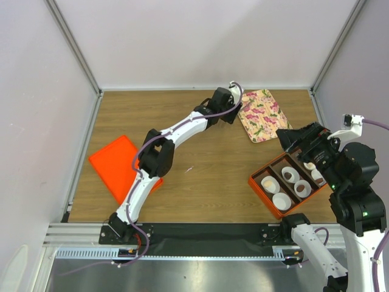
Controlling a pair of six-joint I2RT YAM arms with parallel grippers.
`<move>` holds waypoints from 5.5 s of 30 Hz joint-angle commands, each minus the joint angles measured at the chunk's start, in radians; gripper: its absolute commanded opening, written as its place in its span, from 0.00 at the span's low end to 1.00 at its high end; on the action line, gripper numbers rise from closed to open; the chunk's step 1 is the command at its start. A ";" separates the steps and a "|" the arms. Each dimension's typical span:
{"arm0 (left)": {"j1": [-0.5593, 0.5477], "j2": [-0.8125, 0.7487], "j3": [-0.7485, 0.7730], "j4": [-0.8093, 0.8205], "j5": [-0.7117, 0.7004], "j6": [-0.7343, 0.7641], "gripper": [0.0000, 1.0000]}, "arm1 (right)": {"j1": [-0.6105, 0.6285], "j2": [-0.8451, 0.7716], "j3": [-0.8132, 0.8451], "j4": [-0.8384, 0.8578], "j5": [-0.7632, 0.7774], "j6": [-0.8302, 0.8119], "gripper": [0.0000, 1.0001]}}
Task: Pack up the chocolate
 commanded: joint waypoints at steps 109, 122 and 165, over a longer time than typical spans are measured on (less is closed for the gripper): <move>-0.007 0.079 0.163 -0.017 0.082 -0.036 0.41 | 0.095 -0.085 0.067 0.016 0.254 -0.102 1.00; -0.017 -0.019 0.063 0.018 0.021 -0.023 0.37 | 0.108 -0.110 0.059 0.025 0.268 -0.083 1.00; 0.050 0.136 0.229 -0.006 0.092 -0.002 0.52 | 0.154 -0.111 0.086 0.026 0.366 -0.131 1.00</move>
